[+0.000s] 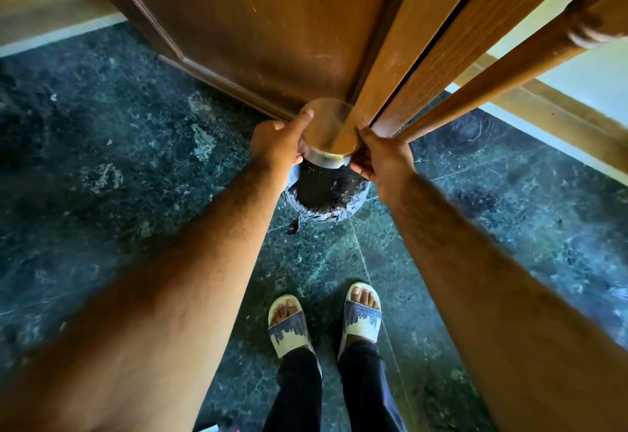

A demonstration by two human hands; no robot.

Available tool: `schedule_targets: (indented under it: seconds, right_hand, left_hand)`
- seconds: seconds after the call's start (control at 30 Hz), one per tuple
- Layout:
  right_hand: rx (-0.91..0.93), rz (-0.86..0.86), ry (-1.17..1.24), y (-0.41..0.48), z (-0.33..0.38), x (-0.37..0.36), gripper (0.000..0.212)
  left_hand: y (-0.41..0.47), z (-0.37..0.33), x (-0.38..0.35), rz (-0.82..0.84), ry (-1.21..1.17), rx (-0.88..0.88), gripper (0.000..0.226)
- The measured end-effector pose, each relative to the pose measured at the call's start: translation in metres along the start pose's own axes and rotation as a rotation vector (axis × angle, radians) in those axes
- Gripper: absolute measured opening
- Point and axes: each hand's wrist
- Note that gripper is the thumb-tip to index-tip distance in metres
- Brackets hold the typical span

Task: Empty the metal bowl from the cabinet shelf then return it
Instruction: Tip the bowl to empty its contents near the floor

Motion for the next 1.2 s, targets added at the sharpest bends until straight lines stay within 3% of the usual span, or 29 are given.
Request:
schedule_targets:
  seconds: [0.07,0.17,0.23,0.37,0.5,0.6,0.8,0.93,1.03,1.17,1.2]
  right_hand:
    - [0.008,-0.027,-0.051,-0.001,-0.005,0.001,0.036]
    - [-0.082,-0.061,-0.190,-0.003,-0.022,0.009,0.052]
    - [-0.098,-0.022,-0.138,-0.007,-0.027,0.014,0.044]
    - [-0.073,0.029,0.012,-0.019,-0.029,0.017,0.028]
    - [-0.089,0.010,0.076,-0.032,-0.029,0.016,0.041]
    - [-0.133,-0.018,0.164,-0.043,-0.024,0.016,0.054]
    - [-0.213,0.030,0.196,-0.068,-0.005,0.021,0.009]
    - [-0.167,0.005,0.149,-0.084,0.006,0.019,0.008]
    - [-0.085,-0.026,0.118,-0.099,0.014,0.018,0.019]
    - [0.026,0.025,0.130,-0.126,0.023,0.017,0.030]
    - [0.046,0.027,0.139,-0.133,0.024,0.017,0.029]
  left_hand:
    - [-0.001,0.009,-0.001,-0.001,0.058,0.024,0.047]
    - [-0.004,0.031,0.001,0.085,0.093,0.215,0.042]
    - [-0.004,0.039,0.002,0.119,0.073,0.221,0.042]
    - [-0.015,0.048,0.003,0.136,0.106,0.121,0.039]
    - [-0.035,0.052,0.005,0.101,0.041,0.012,0.038]
    - [-0.053,0.052,0.008,0.072,0.180,-0.183,0.046]
    - [-0.089,0.036,0.013,0.057,0.469,-0.428,0.047]
    - [-0.109,0.024,0.017,0.034,0.530,-0.447,0.045]
    - [-0.123,0.017,0.018,0.017,0.390,-0.346,0.045]
    - [-0.144,-0.009,0.015,-0.104,-0.004,-0.135,0.003]
    - [-0.148,-0.016,0.012,-0.122,-0.040,-0.093,0.006]
Point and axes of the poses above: each hand's wrist, its own y-axis towards the middle knuckle, its own x-axis out of the back of the hand, z = x × y, and after that the axes turned 9 degrees about z, right-handed
